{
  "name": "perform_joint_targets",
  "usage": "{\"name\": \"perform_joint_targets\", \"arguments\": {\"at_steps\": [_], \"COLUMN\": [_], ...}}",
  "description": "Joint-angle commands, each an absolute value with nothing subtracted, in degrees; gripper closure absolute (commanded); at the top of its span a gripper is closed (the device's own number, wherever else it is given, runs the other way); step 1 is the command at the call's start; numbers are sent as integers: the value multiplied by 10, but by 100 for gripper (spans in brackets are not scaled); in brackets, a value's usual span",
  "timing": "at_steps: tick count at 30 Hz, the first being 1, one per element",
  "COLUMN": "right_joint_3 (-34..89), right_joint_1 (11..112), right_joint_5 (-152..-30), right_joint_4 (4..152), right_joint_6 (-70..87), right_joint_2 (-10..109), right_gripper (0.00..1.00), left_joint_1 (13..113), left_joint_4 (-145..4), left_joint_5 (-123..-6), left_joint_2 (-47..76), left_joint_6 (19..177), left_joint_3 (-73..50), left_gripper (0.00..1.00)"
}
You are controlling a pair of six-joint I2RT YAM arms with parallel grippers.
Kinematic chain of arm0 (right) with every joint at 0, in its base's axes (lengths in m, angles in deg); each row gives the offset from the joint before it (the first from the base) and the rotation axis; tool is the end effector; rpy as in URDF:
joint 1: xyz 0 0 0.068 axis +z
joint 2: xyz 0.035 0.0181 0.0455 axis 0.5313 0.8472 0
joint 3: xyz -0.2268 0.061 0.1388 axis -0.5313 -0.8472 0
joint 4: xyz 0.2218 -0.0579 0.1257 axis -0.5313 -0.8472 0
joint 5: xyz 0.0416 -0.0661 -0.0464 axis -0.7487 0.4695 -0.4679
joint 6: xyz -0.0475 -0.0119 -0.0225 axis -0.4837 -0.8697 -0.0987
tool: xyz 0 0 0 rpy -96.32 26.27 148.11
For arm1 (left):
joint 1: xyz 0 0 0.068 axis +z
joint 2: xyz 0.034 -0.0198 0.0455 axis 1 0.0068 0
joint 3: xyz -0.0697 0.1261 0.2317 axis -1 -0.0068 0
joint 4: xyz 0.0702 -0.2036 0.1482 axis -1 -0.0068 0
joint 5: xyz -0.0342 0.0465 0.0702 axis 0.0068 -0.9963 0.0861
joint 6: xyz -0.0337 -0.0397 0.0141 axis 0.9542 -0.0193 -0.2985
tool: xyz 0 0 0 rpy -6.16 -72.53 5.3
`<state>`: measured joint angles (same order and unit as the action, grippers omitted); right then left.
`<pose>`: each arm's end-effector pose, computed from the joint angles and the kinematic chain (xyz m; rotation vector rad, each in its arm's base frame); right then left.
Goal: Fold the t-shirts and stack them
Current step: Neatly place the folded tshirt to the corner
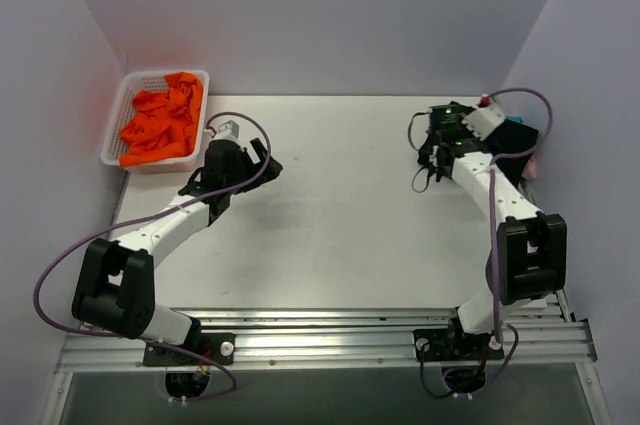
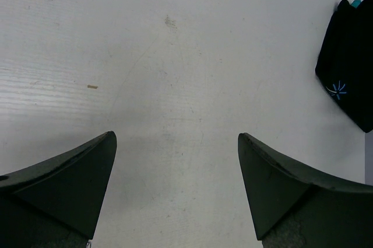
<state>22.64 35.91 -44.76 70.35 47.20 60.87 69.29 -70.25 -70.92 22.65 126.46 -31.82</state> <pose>0.3702 0.0024 0.2898 1.0569 1.6670 -0.1527 0.3060 -0.1145 0.2417 -0.3458 2.1321 -0.6534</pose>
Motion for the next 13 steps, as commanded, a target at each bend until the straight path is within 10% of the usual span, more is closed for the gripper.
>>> {"name": "perform_joint_targets", "arguments": {"at_steps": [1,13], "right_joint_3": [182,86], "right_joint_1": [457,709], "right_joint_5": [-401,-458], "right_joint_4": [695,777], "right_joint_6": [453,345], "right_joint_2": [580,483], "right_gripper": [0,0], "left_joint_1": [691,692], "left_joint_4": [-711,-789], "left_joint_5": [-739,-812], "left_joint_2": [187,115], "left_joint_6": [1246,1209], "left_joint_3": [-316,-308], "left_gripper": [6,6]}}
